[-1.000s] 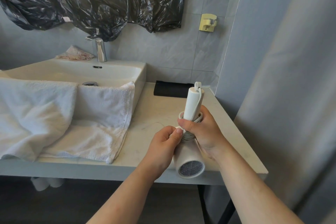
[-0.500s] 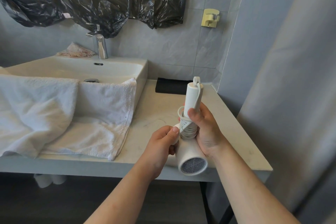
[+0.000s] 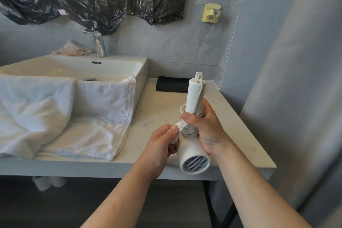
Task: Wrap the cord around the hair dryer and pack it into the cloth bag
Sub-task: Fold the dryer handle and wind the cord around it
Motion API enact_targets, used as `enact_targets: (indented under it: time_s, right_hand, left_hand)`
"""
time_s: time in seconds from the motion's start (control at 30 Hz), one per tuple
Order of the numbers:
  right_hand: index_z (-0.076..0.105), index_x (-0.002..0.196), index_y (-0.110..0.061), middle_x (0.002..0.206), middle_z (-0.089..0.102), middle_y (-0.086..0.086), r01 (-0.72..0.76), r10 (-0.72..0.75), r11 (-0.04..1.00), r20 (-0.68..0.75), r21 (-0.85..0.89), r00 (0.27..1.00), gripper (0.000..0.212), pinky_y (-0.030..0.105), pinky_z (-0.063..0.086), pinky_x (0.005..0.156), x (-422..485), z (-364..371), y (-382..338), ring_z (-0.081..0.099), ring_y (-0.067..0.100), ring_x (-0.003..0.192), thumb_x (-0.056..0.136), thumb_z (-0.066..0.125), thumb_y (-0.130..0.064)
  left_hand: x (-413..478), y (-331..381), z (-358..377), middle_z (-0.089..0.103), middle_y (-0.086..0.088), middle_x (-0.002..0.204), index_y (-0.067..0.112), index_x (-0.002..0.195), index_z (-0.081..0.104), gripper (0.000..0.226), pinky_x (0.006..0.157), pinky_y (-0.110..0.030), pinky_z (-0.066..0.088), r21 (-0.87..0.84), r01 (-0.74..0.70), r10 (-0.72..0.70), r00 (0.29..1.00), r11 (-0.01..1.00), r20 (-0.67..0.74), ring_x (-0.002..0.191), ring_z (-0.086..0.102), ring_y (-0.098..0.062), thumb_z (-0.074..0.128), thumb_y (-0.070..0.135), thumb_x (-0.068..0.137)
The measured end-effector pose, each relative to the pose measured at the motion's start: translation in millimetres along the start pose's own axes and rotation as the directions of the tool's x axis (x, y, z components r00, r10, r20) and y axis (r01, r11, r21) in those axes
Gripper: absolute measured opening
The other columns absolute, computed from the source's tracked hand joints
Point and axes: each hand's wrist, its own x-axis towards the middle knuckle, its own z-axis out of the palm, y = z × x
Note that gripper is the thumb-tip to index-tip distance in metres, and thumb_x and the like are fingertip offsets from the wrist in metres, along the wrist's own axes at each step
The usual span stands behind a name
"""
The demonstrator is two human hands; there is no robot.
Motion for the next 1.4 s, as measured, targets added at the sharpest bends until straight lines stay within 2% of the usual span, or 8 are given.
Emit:
enact_targets:
  time_s: [0.23,0.4,0.6,0.73,0.87,1.03,1.27,1.4]
  right_hand:
    - [0.065,0.088,-0.025,0.080,0.062,0.000,0.017,-0.019,0.999,0.038,0.038,0.999,0.033,0.033,0.050,0.065,0,1,-1,0.058,0.015,0.070,0.058,0.079,-0.023]
    - [0.065,0.087,-0.023,0.075,0.061,-0.002,0.017,-0.016,0.999,0.019,-0.043,1.000,0.025,0.031,0.049,0.064,0,4,-2,0.058,0.013,0.069,0.065,0.076,-0.018]
    - [0.055,0.089,-0.019,0.077,0.057,0.004,0.016,-0.018,0.999,-0.067,-0.037,0.998,0.043,0.039,0.049,0.067,0,4,-3,0.055,0.020,0.072,0.056,0.080,-0.030]
    - [0.063,0.086,-0.024,0.076,0.060,-0.002,0.033,-0.033,0.999,0.003,-0.027,0.999,0.036,0.029,0.050,0.064,1,4,-3,0.057,0.013,0.069,0.056,0.080,-0.029]
    - [0.066,0.084,-0.026,0.080,0.059,0.004,0.018,-0.017,1.000,0.023,-0.003,1.000,0.028,0.036,0.048,0.069,1,1,0,0.055,0.021,0.075,0.058,0.075,-0.028]
    - [0.055,0.089,-0.012,0.080,0.052,0.013,0.025,-0.026,0.999,-0.035,-0.025,0.999,0.038,0.039,0.046,0.068,1,-1,2,0.050,0.026,0.074,0.061,0.074,-0.030]
    - [0.055,0.093,-0.012,0.083,0.052,0.015,0.042,-0.036,0.998,-0.102,0.052,0.994,0.053,0.043,0.046,0.070,2,-9,6,0.051,0.027,0.076,0.056,0.085,-0.034]
    - [0.058,0.088,-0.016,0.077,0.054,0.007,0.056,-0.049,0.992,-0.068,0.115,0.997,0.060,0.035,0.047,0.065,2,-11,7,0.052,0.021,0.069,0.048,0.091,-0.047]
  left_hand:
    - [-2,-1,-3,0.043,-0.001,0.062,0.015,0.065,0.050,0.028,0.058,-0.028,0.033,-0.097,0.052,-0.052,0.999,0.994,0.007,0.057,0.036,-0.014,0.054,0.029,0.088]
    - [-6,-2,-5,0.046,-0.001,0.062,0.011,0.067,0.051,0.032,0.059,-0.028,0.033,-0.175,0.080,-0.083,0.997,0.981,-0.009,0.056,0.038,-0.013,0.052,0.020,0.098]
    - [-4,-3,-1,0.046,-0.001,0.063,0.012,0.068,0.050,0.027,0.058,-0.026,0.035,-0.171,0.079,-0.080,0.997,0.982,-0.001,0.056,0.041,-0.012,0.056,0.026,0.091]
    - [-5,-4,-2,0.046,-0.003,0.062,0.012,0.067,0.051,0.029,0.057,-0.029,0.033,-0.200,0.105,-0.114,0.993,0.974,-0.035,0.055,0.038,-0.014,0.056,0.022,0.094]
    - [-6,-3,-1,0.046,-0.003,0.061,0.011,0.067,0.051,0.033,0.056,-0.028,0.034,-0.202,0.120,-0.133,0.990,0.972,-0.051,0.054,0.038,-0.014,0.049,0.018,0.099]
    - [-5,0,3,0.047,-0.002,0.061,0.012,0.069,0.051,0.032,0.057,-0.027,0.035,-0.160,0.131,-0.143,0.988,0.978,-0.061,0.056,0.040,-0.014,0.048,0.017,0.100]
    - [-1,-1,6,0.048,0.000,0.060,0.016,0.065,0.052,0.026,0.057,-0.028,0.035,-0.109,0.140,-0.147,0.988,0.984,-0.055,0.056,0.040,-0.014,0.058,0.029,0.086]
    - [-4,-5,6,0.047,-0.001,0.060,0.014,0.065,0.050,0.032,0.052,-0.026,0.033,-0.152,0.179,-0.188,0.981,0.972,-0.051,0.052,0.039,-0.014,0.056,0.022,0.096]
